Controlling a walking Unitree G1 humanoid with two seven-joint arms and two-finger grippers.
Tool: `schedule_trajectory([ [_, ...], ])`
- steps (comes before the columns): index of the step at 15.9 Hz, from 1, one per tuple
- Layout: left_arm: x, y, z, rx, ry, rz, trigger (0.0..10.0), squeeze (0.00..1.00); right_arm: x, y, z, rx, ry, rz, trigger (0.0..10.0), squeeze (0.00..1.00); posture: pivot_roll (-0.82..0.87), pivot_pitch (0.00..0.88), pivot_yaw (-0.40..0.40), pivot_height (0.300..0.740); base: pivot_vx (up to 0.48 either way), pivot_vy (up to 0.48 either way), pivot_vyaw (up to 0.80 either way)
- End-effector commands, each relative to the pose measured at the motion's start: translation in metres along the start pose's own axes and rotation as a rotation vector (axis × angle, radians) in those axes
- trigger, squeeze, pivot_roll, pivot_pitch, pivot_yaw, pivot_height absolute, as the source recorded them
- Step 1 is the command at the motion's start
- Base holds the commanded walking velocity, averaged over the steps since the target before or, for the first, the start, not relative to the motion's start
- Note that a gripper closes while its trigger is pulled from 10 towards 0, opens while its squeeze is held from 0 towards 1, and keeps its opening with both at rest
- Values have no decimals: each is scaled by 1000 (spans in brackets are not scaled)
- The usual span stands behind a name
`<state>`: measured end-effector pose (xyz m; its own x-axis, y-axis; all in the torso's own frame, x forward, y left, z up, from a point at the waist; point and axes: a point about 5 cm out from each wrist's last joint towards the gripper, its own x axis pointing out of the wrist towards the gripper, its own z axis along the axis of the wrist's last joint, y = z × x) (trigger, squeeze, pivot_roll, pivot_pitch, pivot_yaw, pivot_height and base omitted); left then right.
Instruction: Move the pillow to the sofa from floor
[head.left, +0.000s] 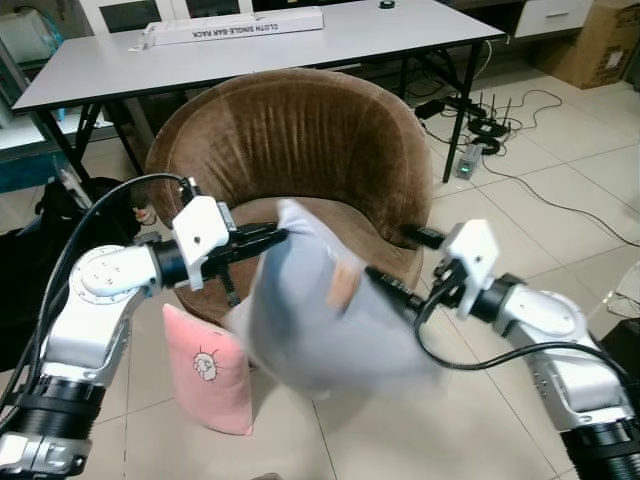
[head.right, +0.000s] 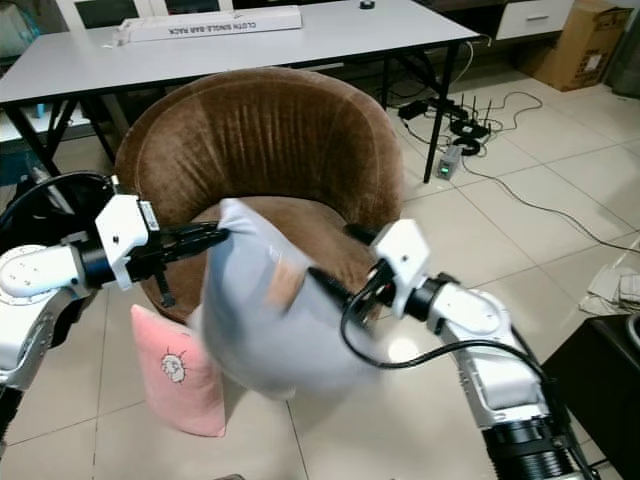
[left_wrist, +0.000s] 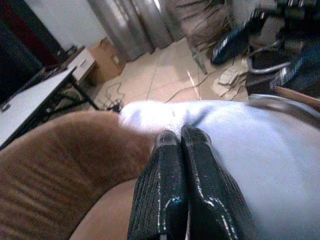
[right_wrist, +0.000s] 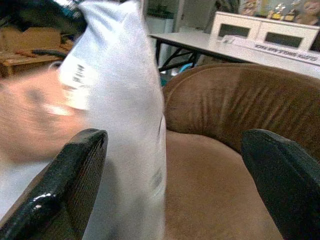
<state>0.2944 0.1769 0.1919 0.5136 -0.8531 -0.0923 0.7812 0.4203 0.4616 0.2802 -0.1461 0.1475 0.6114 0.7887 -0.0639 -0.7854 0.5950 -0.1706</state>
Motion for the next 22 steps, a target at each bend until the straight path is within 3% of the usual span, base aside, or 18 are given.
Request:
schedule_trajectory([
  [1,3,7,15,59,-58,-6,10000,0,4,3,1,-8,-1,31,10000,1000,45,53,68,740,0,0,0],
  [8,7,8,18,79,-45,-7,10000,0,3,5,11,131,-79,32,10000,1000,52,50,59,740,0,0,0],
  [15,7,19,6,137,78,86,10000,0,-2,12,12,145,-38,85,10000,1000,49,46,62,740,0,0,0],
  [18,11,17,15,110,-21,63,10000,0,-4,12,0,103,45,87,10000,1000,43,45,65,740,0,0,0],
  [22,16,15,20,104,-58,58,10000,0,2,15,-9,106,74,91,10000,1000,44,42,66,740,0,0,0],
])
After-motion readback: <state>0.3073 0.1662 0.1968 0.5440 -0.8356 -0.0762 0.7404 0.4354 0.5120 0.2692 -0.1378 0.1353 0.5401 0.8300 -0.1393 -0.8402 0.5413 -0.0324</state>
